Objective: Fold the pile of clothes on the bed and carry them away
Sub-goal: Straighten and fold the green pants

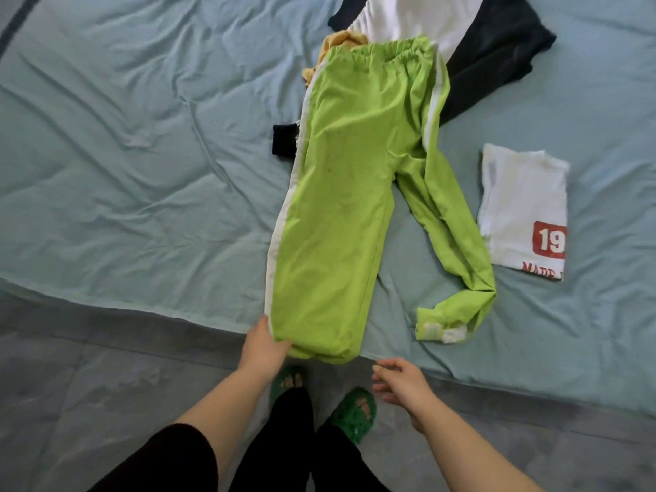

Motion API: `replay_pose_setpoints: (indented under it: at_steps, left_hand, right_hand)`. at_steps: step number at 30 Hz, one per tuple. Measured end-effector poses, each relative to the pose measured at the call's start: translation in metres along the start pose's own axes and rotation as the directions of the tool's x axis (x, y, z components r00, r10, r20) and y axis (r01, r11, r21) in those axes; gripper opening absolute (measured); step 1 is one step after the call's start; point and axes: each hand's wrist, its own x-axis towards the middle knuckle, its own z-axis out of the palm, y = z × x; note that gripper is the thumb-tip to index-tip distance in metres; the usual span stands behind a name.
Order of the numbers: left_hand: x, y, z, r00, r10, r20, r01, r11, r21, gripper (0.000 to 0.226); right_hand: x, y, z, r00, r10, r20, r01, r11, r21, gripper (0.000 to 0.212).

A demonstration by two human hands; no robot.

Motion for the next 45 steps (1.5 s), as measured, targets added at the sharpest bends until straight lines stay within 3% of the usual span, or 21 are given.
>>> replay_pose_setpoints:
  at_steps: [6,9,12,14,18,23,26,31,34,36,38,40,42,43,45]
  left_hand:
    - [-0.003,0.042,0.042,0.990,-0.031,0.137,0.013,0.992,0.128,0.071]
    - [0.000,0.065,0.077,0.978,-0.025,0.207,0.000,0.993,0.118,0.067]
    - [0.004,0.094,0.121,0.968,0.019,0.249,-0.051,0.991,0.124,0.062]
    - [0.006,0.115,0.154,0.960,0.066,0.272,-0.093,0.992,0.088,0.062]
    - [0.011,0.154,0.216,0.945,0.110,0.310,-0.127,0.991,0.037,0.052]
    - [0.003,0.175,0.252,0.949,0.035,0.314,0.027,0.981,-0.194,0.037]
    - [-0.006,0.175,0.255,0.910,-0.008,0.414,0.170,0.919,-0.356,0.033]
    - [-0.028,0.129,0.243,0.942,-0.242,0.232,0.322,0.844,-0.428,0.026]
    - [-0.041,0.102,0.239,0.896,-0.322,0.306,0.428,0.812,-0.398,0.019]
    - [-0.032,0.095,0.237,0.898,-0.302,0.319,0.408,0.841,-0.356,0.023]
    - [-0.014,0.103,0.232,0.928,-0.243,0.284,0.338,0.870,-0.360,0.028]
    - [0.004,0.117,0.226,0.955,-0.175,0.238,0.257,0.889,-0.379,0.031]
    - [0.018,0.132,0.224,0.972,-0.138,0.192,0.209,0.879,-0.428,0.025]
    - [0.023,0.137,0.223,0.977,-0.128,0.169,0.192,0.876,-0.443,0.017]
    - [0.028,0.141,0.222,0.984,-0.125,0.130,0.170,0.881,-0.442,0.011]
  right_hand:
    - [0.022,-0.004,-0.067,0.970,0.001,-0.243,0.026,0.993,0.111,0.025]
    - [0.047,-0.004,-0.105,0.913,0.013,-0.409,0.062,0.984,0.170,0.043]
    - [0.072,-0.007,-0.138,0.894,0.015,-0.448,0.088,0.974,0.208,0.059]
    - [0.088,-0.013,-0.153,0.903,-0.026,-0.429,0.125,0.971,0.204,0.054]
    - [0.108,-0.024,-0.169,0.918,-0.125,-0.377,0.224,0.947,0.229,0.021]
    - [0.104,-0.016,-0.182,0.998,-0.057,-0.016,0.059,0.917,0.395,0.020]
    - [0.093,-0.008,-0.195,0.998,0.005,0.058,-0.024,0.940,0.340,0.025]
    - [0.098,0.015,-0.219,0.976,-0.041,-0.214,0.079,0.981,0.174,0.031]
    - [0.106,0.026,-0.225,0.977,-0.080,-0.198,0.084,0.996,0.012,0.028]
    - [0.111,0.019,-0.227,0.988,-0.103,-0.119,0.099,0.994,-0.041,0.021]
    - [0.118,0.004,-0.227,0.977,-0.160,-0.139,0.155,0.987,-0.046,0.022]
    - [0.123,-0.016,-0.224,0.946,-0.275,-0.169,0.264,0.961,-0.085,0.043]
    - [0.128,-0.031,-0.216,0.911,-0.397,-0.109,0.356,0.893,-0.276,0.063]
    - [0.131,-0.036,-0.210,0.893,-0.445,-0.071,0.377,0.823,-0.426,0.063]
    - [0.134,-0.040,-0.203,0.859,-0.507,-0.071,0.361,0.698,-0.618,0.034]
